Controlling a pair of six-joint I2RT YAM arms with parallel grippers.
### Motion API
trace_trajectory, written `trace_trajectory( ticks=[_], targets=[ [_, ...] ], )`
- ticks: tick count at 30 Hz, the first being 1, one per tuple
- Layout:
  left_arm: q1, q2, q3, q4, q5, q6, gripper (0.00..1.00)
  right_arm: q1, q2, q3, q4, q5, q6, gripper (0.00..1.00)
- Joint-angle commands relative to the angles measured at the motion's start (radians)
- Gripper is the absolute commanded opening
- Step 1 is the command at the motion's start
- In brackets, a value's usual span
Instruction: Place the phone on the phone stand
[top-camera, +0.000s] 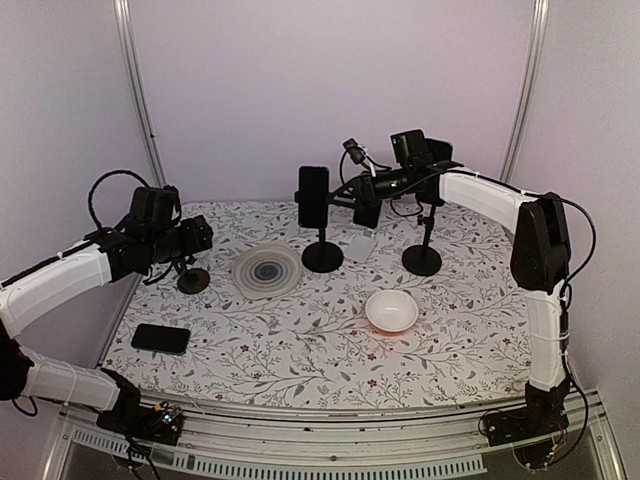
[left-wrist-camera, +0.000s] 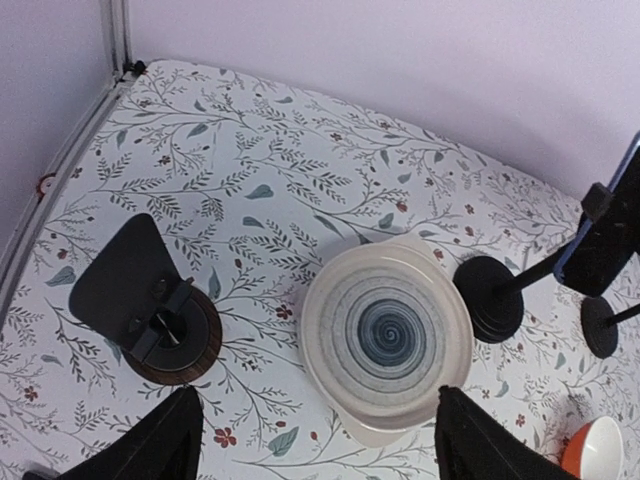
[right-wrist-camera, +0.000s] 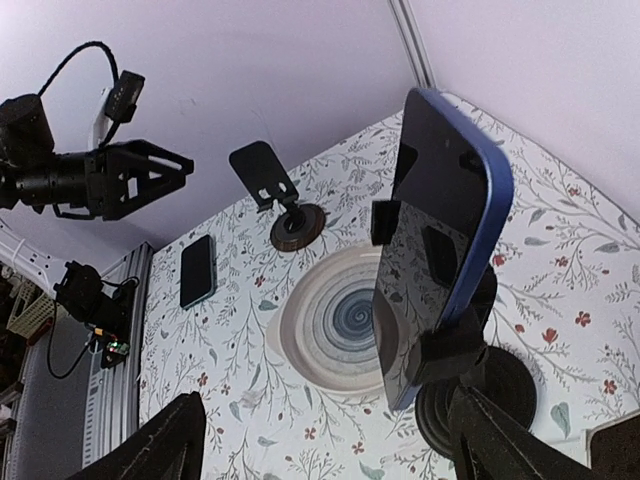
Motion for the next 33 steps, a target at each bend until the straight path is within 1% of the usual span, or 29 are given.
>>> trace_trajectory(
  ticks=[1, 5, 8, 10, 13, 14, 16, 18, 20, 21, 23, 25, 28, 30, 33],
  targets=[
    [0.063, -0.007, -0.023, -0.019, -0.082, -0.039, 0.83, -0.003, -0.098, -0.114, -0.034, 0.001, -0.032, 0.86],
    [0.116, 0.009, -0.029, -0.028, -0.150, -0.051, 0.84, -0.002, -0.221, -0.294, -0.029, -0.008, -0.056, 0.86],
    [0.159, 0.014, -0.042, -0.037, -0.166, -0.092, 0.83, 0.002, -0.318, -0.433, -0.032, -0.037, -0.099, 0.85],
    [0.176, 0.009, -0.063, -0.059, -0.150, -0.142, 0.83, 0.004, -0.378, -0.521, -0.038, -0.080, -0.144, 0.84],
    [0.183, -0.003, -0.122, -0.105, -0.100, -0.243, 0.84, 0.004, -0.457, -0.644, -0.063, -0.197, -0.248, 0.84],
    [0.185, 0.000, -0.132, -0.131, -0.093, -0.290, 0.84, 0.004, -0.474, -0.679, -0.073, -0.228, -0.297, 0.84],
    [0.207, 0.031, -0.123, -0.239, -0.075, -0.402, 0.86, 0.004, -0.495, -0.734, -0.079, -0.289, -0.352, 0.85],
    [0.230, 0.107, -0.084, -0.375, -0.048, -0.509, 0.86, 0.004, -0.499, -0.756, -0.099, -0.339, -0.395, 0.85],
    [0.250, 0.179, -0.034, -0.516, -0.020, -0.611, 0.86, 0.004, -0.492, -0.732, -0.164, -0.350, -0.439, 0.85],
    [0.257, 0.211, -0.016, -0.569, -0.003, -0.650, 0.86, 0.004, -0.491, -0.709, -0.192, -0.344, -0.477, 0.85],
    [0.269, 0.255, -0.005, -0.628, 0.043, -0.704, 0.86, 0.004, -0.493, -0.698, -0.209, -0.334, -0.504, 0.85],
    [0.282, 0.260, -0.029, -0.622, 0.089, -0.741, 0.86, 0.004, -0.494, -0.699, -0.209, -0.346, -0.510, 0.86],
    [0.302, 0.223, -0.100, -0.578, 0.149, -0.793, 0.86, 0.004, -0.490, -0.699, -0.218, -0.383, -0.510, 0.86],
    [0.309, 0.202, -0.126, -0.577, 0.157, -0.813, 0.86, 0.004, -0.489, -0.701, -0.224, -0.404, -0.512, 0.86],
    [0.320, 0.201, -0.118, -0.614, 0.152, -0.824, 0.87, 0.005, -0.488, -0.700, -0.234, -0.413, -0.520, 0.86]
  ],
)
